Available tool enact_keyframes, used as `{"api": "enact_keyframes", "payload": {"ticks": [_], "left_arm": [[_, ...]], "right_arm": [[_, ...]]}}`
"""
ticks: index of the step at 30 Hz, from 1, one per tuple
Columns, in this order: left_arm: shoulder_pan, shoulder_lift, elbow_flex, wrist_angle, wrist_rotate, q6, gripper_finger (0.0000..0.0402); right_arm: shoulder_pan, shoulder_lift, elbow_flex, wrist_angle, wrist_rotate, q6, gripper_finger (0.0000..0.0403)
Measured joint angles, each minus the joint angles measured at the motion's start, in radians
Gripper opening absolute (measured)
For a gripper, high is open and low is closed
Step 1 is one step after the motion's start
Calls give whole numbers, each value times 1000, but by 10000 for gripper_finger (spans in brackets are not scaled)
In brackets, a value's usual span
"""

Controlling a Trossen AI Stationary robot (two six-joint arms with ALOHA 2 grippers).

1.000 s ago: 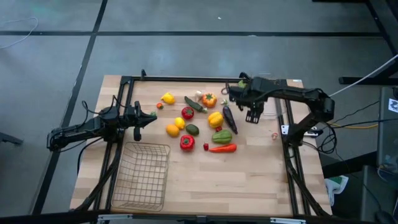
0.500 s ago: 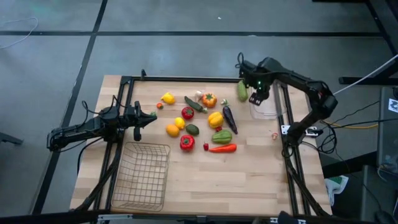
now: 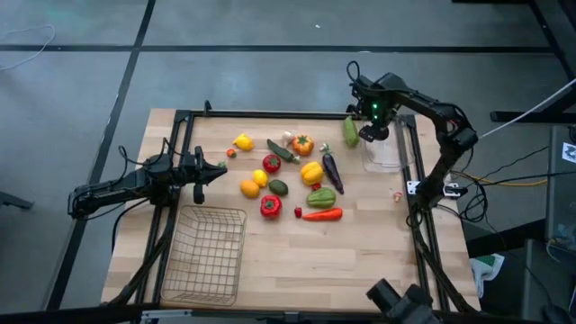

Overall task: Sort produce into baskets
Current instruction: Put the purple onion into the transparent bin

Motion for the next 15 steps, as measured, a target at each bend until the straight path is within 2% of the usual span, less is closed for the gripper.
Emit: {"api": "enact_keyframes", "payload": {"ticks": [15], "left_arm": [[0, 0, 0, 0, 0, 0, 11]], "right_arm": [[-25, 133, 0, 78, 0, 0, 269]]}}
